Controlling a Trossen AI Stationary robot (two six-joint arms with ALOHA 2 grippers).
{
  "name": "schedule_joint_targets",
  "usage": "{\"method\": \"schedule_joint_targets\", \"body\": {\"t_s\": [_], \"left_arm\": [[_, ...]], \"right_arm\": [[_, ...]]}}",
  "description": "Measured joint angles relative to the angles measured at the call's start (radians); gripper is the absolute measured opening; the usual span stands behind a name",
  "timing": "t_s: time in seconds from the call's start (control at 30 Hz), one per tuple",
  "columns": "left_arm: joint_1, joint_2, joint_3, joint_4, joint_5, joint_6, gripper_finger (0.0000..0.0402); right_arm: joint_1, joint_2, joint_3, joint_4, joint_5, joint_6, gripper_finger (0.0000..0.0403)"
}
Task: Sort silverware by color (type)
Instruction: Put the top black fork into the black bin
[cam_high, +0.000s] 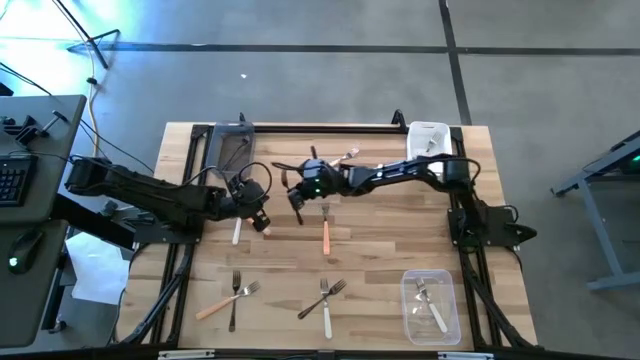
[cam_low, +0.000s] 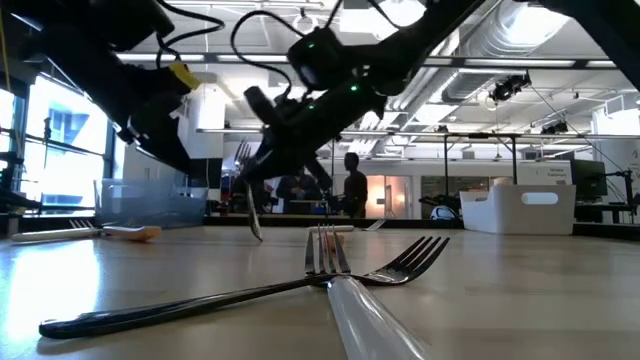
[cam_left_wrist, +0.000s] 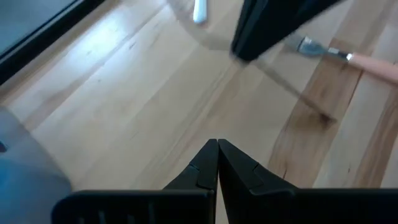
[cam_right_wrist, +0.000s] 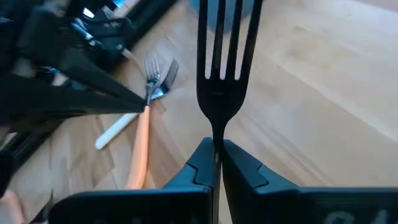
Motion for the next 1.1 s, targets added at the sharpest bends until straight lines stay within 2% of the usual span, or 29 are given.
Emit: {"method": "schedule_joint_targets", "body": {"t_s": [0.23, 0.47, 0.6, 0.8, 0.9, 1.0, 1.1], "left_arm": [[-0.027, -0.007, 0.0, -0.031, -0.02, -0.032, 0.0003], [-0.035, -0.006, 0.0, -0.04, -0.036, -0.044, 0.0003], [-0.035, -0.006, 0.0, -0.037, -0.037, -0.045, 0.0003], [-0.035, -0.006, 0.0, -0.036, -0.037, -0.053, 0.0003], [-0.035, -0.006, 0.0, -0.035, -0.047, -0.053, 0.0003], [-0.035, -0.006, 0.0, -0.035, -0.054, -0.053, 0.0003], [-0.035, -0.006, 0.0, -0.029, -0.054, -0.059, 0.0003]], "right_arm": [[0.0, 0.122, 0.121, -0.153, 0.052, -0.002, 0.0005], [-0.001, 0.138, 0.135, -0.159, 0.09, -0.01, 0.0012], [-0.001, 0.139, 0.135, -0.155, 0.106, -0.041, 0.0045], [-0.001, 0.136, 0.135, -0.156, 0.103, -0.102, 0.0114], [-0.005, 0.117, 0.162, -0.219, 0.088, -0.158, 0.0135], [-0.005, 0.068, 0.207, -0.357, 0.089, -0.268, 0.013], [0.003, 0.023, 0.22, -0.483, 0.151, -0.384, 0.0096]]}}
